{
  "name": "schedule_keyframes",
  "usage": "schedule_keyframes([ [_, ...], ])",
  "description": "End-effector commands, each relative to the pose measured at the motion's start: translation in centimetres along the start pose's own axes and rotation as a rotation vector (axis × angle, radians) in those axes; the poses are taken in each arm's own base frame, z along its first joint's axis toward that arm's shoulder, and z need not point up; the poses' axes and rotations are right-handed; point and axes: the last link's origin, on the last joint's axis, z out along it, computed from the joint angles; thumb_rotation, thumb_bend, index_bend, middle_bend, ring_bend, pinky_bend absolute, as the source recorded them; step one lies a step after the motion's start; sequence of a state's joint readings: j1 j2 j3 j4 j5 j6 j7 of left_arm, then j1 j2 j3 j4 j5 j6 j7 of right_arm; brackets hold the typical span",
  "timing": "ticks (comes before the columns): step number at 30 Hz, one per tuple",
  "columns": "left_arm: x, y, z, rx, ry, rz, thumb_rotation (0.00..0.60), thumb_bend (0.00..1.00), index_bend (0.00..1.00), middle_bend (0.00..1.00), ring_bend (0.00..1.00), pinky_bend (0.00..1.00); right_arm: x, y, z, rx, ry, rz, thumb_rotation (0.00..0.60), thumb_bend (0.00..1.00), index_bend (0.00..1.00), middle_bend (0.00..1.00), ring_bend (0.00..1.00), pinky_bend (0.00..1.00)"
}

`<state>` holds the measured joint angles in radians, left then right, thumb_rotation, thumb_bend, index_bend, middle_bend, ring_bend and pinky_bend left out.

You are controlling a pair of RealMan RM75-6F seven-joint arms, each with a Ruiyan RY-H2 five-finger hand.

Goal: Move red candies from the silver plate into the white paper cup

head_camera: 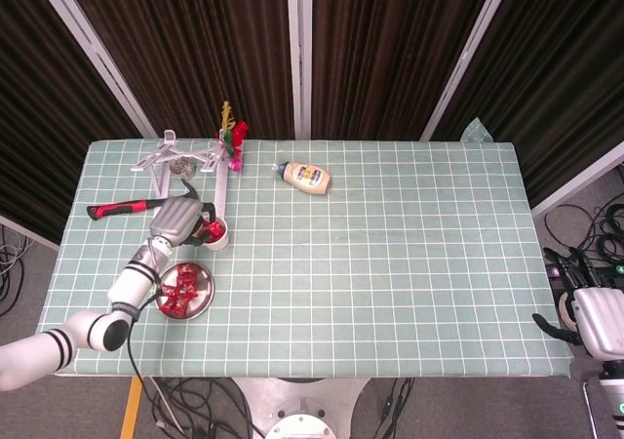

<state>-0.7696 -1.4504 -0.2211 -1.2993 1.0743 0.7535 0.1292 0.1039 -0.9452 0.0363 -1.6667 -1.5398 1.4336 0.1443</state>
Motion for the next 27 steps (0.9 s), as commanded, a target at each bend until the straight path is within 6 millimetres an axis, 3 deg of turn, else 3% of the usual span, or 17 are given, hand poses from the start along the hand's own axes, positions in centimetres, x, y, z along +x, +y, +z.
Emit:
schedule_keyframes([
  [1, -0.1, 0.0, -0.1, 0.000, -0.006, 0.008, 0.600, 0.39, 0.51, 0.96, 0.99, 1.00, 0.0, 0.0, 0.0, 0.000, -0.002, 0.000, 0.600, 0.10, 0.08, 0.17, 0.03, 0.24],
  [8, 0.3, -1.2, -1.5, 0.024, 0.023, 0.007, 0.600, 0.38, 0.42, 0.95, 0.99, 1.00, -0.1, -0.1, 0.1, 0.004, 0.000, 0.002, 0.600, 0.10, 0.08, 0.18, 0.03, 0.24],
  [16, 0.1, -3.4, -6.2, 0.049, 0.120, -0.026, 0.600, 0.32, 0.43, 0.95, 0.99, 1.00, -0.1, -0.3, 0.2, 0.016, 0.000, 0.003, 0.600, 0.10, 0.08, 0.18, 0.03, 0.25],
  [21, -2.0, -3.7, -8.5, 0.035, 0.092, -0.010, 0.600, 0.29, 0.51, 0.95, 0.99, 1.00, -0.1, -0.5, 0.3, 0.025, 0.001, 0.004, 0.600, 0.10, 0.08, 0.18, 0.03, 0.25],
  [27, -5.4, -3.1, -8.9, 0.027, -0.023, 0.002, 0.600, 0.28, 0.53, 0.96, 0.99, 1.00, -0.1, -0.6, 0.2, 0.029, 0.002, 0.002, 0.600, 0.10, 0.08, 0.18, 0.03, 0.25],
])
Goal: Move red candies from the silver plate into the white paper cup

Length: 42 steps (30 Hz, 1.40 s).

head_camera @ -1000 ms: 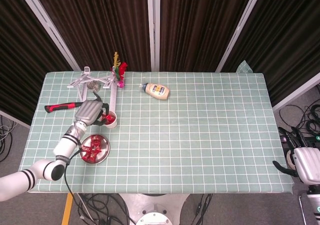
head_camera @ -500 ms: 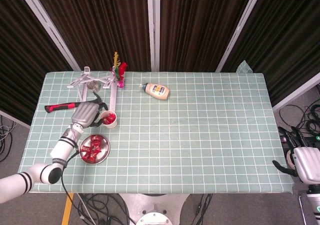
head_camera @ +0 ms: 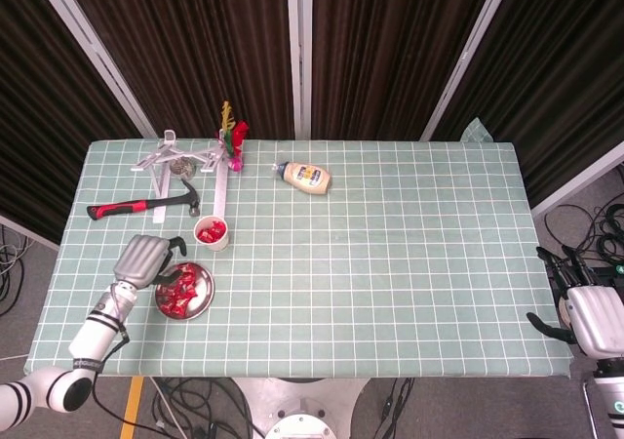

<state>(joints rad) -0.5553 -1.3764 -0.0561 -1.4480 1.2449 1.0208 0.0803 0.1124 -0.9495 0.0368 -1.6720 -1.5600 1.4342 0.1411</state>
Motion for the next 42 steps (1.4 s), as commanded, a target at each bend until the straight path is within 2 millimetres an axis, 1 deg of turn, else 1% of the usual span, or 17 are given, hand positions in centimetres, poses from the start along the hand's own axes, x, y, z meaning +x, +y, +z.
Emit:
schedule_keyframes([
  [1, -1.9, 0.4, -0.1, -0.001, -0.071, 0.008, 0.600, 0.28, 0.53, 0.95, 0.99, 1.00, 0.1, 0.0, -0.1, -0.001, 0.002, -0.001, 0.600, 0.10, 0.08, 0.18, 0.03, 0.25],
  [5, -3.2, 0.6, 0.2, -0.010, -0.111, 0.085, 0.600, 0.27, 0.53, 0.95, 0.98, 1.00, 0.2, 0.1, -0.2, -0.006, 0.005, -0.003, 0.600, 0.10, 0.08, 0.18, 0.03, 0.25],
  [11, -4.4, 0.7, 0.3, -0.044, -0.154, 0.143, 0.600, 0.26, 0.52, 0.94, 0.98, 1.00, 0.2, 0.0, -0.3, -0.007, 0.004, -0.004, 0.600, 0.10, 0.08, 0.18, 0.03, 0.25],
  [21, -4.7, 0.5, 0.1, -0.054, -0.215, 0.160, 0.600, 0.29, 0.49, 0.93, 0.97, 1.00, 0.2, 0.0, -0.3, -0.008, 0.006, -0.004, 0.600, 0.10, 0.08, 0.18, 0.03, 0.25],
  [27, -4.6, -0.2, 0.1, -0.024, -0.239, 0.159, 0.600, 0.29, 0.49, 0.93, 0.97, 1.00, 0.2, 0.0, -0.2, -0.009, 0.006, -0.004, 0.600, 0.10, 0.08, 0.18, 0.03, 0.25],
  [30, -4.6, -0.3, 0.1, -0.022, -0.245, 0.161, 0.600, 0.29, 0.49, 0.93, 0.97, 1.00, 0.2, 0.0, -0.2, -0.009, 0.007, -0.003, 0.600, 0.10, 0.08, 0.18, 0.03, 0.25],
  [36, -5.0, -0.1, 0.6, -0.017, -0.214, 0.130, 0.600, 0.29, 0.52, 0.93, 0.97, 1.00, 0.2, 0.1, -0.2, -0.010, 0.006, -0.004, 0.600, 0.10, 0.08, 0.18, 0.03, 0.25],
  [42, -5.5, 0.0, 0.8, -0.019, -0.200, 0.100, 0.600, 0.29, 0.58, 0.95, 0.98, 1.00, 0.3, 0.1, -0.3, -0.014, 0.005, -0.005, 0.600, 0.10, 0.08, 0.18, 0.03, 0.25],
])
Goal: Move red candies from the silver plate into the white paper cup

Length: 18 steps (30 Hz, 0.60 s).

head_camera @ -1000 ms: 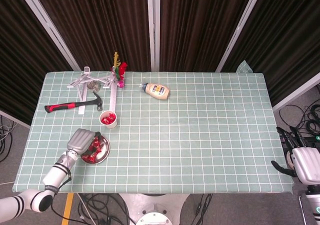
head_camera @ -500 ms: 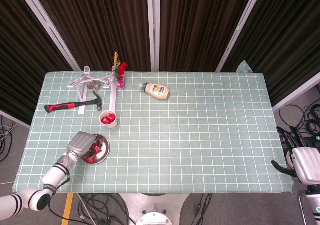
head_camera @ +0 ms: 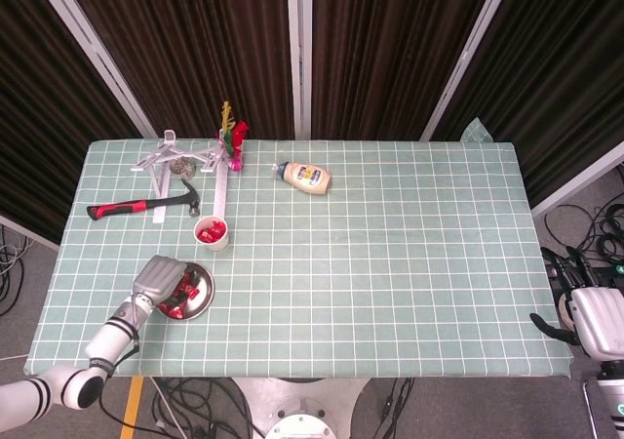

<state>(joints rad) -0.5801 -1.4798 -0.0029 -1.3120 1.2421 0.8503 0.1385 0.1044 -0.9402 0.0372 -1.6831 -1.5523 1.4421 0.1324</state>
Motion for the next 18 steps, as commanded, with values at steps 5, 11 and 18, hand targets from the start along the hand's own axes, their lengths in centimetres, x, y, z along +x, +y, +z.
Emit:
schedule_keyframes([
  [5, -0.4, -0.1, 0.1, -0.001, 0.011, -0.056, 0.600, 0.34, 0.64, 0.96, 0.98, 1.00, 0.0, 0.0, 0.1, 0.000, -0.001, 0.001, 0.600, 0.10, 0.08, 0.18, 0.03, 0.25],
  [11, 0.5, -0.6, -0.3, 0.008, 0.045, -0.131, 0.600, 0.37, 0.65, 0.96, 0.98, 1.00, 0.0, 0.0, 0.1, 0.003, -0.001, 0.001, 0.600, 0.10, 0.08, 0.18, 0.03, 0.25],
  [18, 5.5, -0.8, -0.6, -0.008, 0.177, -0.239, 0.600, 0.37, 0.65, 0.96, 0.98, 1.00, -0.1, -0.1, 0.1, 0.006, -0.004, 0.002, 0.600, 0.10, 0.08, 0.18, 0.03, 0.25],
])
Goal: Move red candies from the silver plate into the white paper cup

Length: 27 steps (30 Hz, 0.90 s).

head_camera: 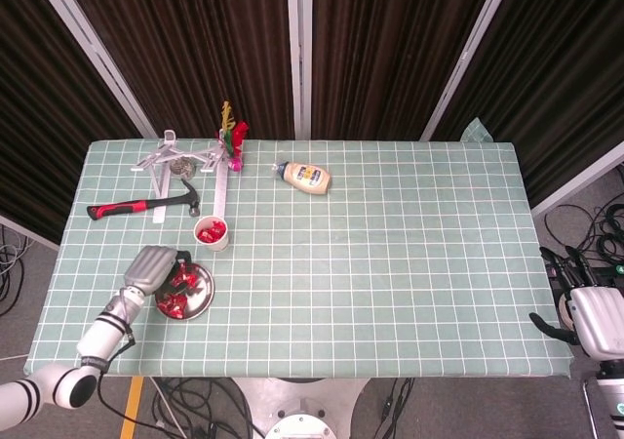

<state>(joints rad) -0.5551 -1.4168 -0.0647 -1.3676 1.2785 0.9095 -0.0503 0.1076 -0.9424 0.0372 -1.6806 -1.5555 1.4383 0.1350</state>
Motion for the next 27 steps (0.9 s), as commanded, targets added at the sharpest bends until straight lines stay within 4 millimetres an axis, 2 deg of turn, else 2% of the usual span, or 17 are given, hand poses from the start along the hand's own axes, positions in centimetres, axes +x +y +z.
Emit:
schedule_keyframes([
  [1, 3.2, 0.6, 0.7, -0.014, 0.090, -0.062, 0.600, 0.37, 0.64, 0.96, 0.98, 1.00, -0.1, 0.0, 0.0, 0.002, -0.002, 0.001, 0.600, 0.10, 0.08, 0.18, 0.03, 0.25],
  [5, 5.3, 1.2, 2.2, -0.022, 0.137, -0.093, 0.600, 0.37, 0.63, 0.96, 0.98, 1.00, -0.1, 0.0, 0.0, 0.003, -0.003, 0.002, 0.600, 0.10, 0.08, 0.18, 0.03, 0.25],
  [10, 6.5, 2.1, 4.3, -0.020, 0.129, -0.066, 0.600, 0.37, 0.61, 0.96, 0.98, 1.00, -0.1, 0.2, 0.0, -0.003, -0.003, 0.002, 0.600, 0.10, 0.08, 0.18, 0.03, 0.25],
  [19, 6.0, 2.7, 6.7, 0.012, 0.086, -0.007, 0.600, 0.36, 0.59, 0.95, 0.98, 1.00, -0.1, 0.7, 0.0, -0.020, -0.003, 0.006, 0.600, 0.10, 0.08, 0.18, 0.03, 0.25],
  [24, 5.5, 2.7, 7.0, 0.019, 0.067, 0.008, 0.600, 0.36, 0.56, 0.95, 0.98, 1.00, -0.2, 0.7, 0.0, -0.023, -0.005, 0.006, 0.600, 0.10, 0.08, 0.18, 0.03, 0.25],
  [27, 5.3, 2.7, 6.8, 0.016, 0.061, 0.010, 0.600, 0.36, 0.49, 0.94, 0.98, 1.00, -0.2, 0.7, 0.1, -0.021, -0.006, 0.007, 0.600, 0.10, 0.08, 0.18, 0.03, 0.25],
])
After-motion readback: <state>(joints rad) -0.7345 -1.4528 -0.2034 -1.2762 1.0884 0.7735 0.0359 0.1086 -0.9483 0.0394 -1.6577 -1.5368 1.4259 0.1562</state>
